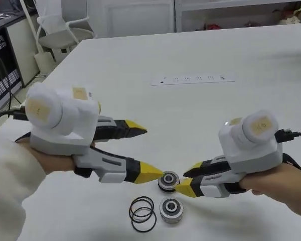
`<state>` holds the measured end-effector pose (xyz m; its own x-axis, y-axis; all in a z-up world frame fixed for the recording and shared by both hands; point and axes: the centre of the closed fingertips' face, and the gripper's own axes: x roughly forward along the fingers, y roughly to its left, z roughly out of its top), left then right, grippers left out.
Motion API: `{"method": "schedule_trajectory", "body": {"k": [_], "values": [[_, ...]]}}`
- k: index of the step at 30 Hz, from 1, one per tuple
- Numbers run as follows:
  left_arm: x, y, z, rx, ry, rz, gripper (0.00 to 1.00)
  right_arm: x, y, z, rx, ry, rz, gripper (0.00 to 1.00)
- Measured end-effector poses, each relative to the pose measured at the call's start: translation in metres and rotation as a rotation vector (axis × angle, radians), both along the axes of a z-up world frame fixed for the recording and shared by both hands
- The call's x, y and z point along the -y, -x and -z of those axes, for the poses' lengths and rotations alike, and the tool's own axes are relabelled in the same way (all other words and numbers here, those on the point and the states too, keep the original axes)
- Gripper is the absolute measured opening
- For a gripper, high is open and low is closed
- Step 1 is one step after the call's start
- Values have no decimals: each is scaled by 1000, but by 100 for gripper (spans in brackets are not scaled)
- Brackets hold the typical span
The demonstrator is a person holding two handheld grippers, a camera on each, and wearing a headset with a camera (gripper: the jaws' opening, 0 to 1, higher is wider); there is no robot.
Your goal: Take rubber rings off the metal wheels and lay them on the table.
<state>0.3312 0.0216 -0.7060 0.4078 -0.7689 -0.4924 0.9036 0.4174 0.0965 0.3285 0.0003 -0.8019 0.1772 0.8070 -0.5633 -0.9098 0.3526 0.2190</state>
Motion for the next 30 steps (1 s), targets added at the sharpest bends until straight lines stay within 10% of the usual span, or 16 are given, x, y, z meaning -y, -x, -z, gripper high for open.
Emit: {"method": "schedule_trajectory", "body": {"k": [8,30], "values": [[9,-17,29,3,-90,17,56,-1,1,2,9,4,-11,21],[11,-7,74,-44,-73,-5,33,-3,4,6,48,11,-47,17]]}}
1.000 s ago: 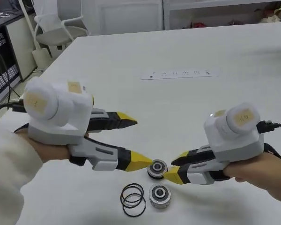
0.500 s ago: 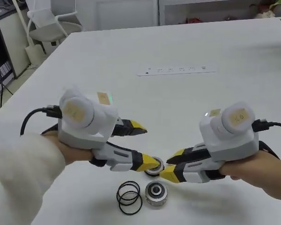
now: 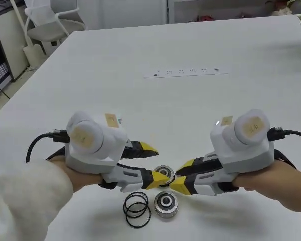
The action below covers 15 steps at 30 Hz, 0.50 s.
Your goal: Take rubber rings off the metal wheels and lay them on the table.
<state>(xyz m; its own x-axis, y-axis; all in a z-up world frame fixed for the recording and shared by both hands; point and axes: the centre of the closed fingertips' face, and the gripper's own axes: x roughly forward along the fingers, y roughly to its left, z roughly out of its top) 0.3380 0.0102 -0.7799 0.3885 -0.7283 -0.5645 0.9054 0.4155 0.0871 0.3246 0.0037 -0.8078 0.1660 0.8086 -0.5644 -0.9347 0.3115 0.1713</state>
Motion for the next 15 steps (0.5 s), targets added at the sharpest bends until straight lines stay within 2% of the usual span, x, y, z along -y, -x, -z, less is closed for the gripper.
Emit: {"method": "schedule_trajectory", "body": {"k": [4,11,15], "values": [[1,2,5,-19,2,-2,27,-1,0,0,6,1,-4,17],[3,4,9,-25,0,6,17,-2,0,0,8,-5,-2,16],[3,4,11,-39,4,1,16,-2,-1,0,2,-14,7,16]]}}
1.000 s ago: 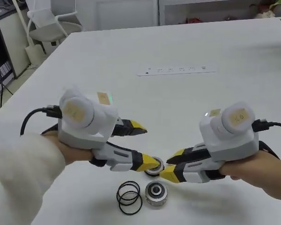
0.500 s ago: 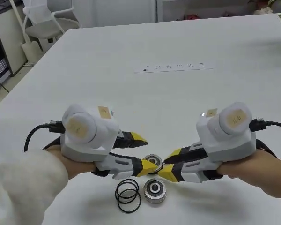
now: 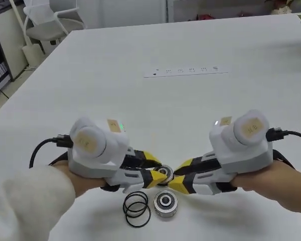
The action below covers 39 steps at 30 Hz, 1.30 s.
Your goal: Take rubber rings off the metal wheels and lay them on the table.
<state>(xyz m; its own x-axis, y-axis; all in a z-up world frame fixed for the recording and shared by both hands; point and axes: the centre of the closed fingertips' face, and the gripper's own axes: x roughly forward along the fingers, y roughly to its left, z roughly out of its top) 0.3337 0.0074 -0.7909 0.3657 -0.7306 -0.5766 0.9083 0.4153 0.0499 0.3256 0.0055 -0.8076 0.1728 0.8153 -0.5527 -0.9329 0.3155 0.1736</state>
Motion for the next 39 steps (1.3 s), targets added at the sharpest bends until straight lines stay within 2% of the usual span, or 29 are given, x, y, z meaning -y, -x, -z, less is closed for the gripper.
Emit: {"method": "schedule_trajectory", "body": {"k": [1,5,25,27,28,30,35,39], "values": [[1,2,0,-10,6,0,15,0,0,0,-2,-1,1,16],[0,2,2,-12,8,-7,15,0,0,0,-17,-11,7,15],[-1,3,1,-18,35,-29,14,1,2,0,8,3,-24,8],[-1,3,1,-19,36,-31,14,2,2,0,14,9,-25,6],[-1,4,1,-20,37,-30,14,5,-3,3,44,36,-5,1],[-1,4,1,-19,37,-30,14,3,-1,2,20,21,-10,1],[-1,4,1,-18,38,-30,14,3,-1,2,32,31,-14,0],[-1,4,1,-10,33,-24,14,4,-3,2,12,32,6,0]]}}
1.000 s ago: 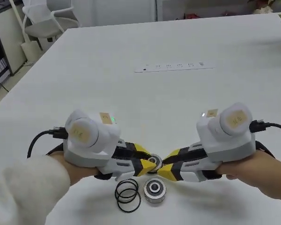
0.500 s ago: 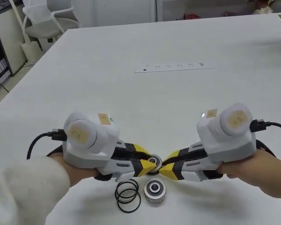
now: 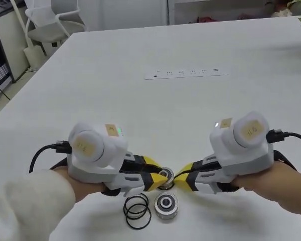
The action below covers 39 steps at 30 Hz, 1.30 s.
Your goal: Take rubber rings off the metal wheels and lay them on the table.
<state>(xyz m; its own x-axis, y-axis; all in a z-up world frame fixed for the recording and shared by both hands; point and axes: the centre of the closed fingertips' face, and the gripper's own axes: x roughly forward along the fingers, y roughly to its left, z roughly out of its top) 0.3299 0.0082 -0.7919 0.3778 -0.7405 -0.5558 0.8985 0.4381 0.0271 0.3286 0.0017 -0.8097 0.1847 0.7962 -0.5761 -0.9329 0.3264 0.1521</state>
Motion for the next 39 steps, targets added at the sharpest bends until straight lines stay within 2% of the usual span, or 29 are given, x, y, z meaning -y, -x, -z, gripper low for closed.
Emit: {"method": "schedule_trajectory", "body": {"k": [17,20,24,27,32,34,39], "values": [[2,-1,0,22,-6,7,14,7,-9,-4,-39,-18,63,0],[2,-2,0,23,-5,4,14,7,-10,-8,-87,-55,98,0],[2,-1,0,25,-6,1,14,7,-11,-9,-102,-70,112,0],[2,-1,0,35,-11,8,14,5,-11,-16,-138,-110,135,0],[2,-1,0,39,-12,11,14,3,-9,-16,-143,-105,134,0],[3,-1,0,44,-15,12,14,3,-9,-16,-124,-92,128,0],[3,-2,0,44,-11,9,14,2,-9,-17,-132,-92,133,0]]}}
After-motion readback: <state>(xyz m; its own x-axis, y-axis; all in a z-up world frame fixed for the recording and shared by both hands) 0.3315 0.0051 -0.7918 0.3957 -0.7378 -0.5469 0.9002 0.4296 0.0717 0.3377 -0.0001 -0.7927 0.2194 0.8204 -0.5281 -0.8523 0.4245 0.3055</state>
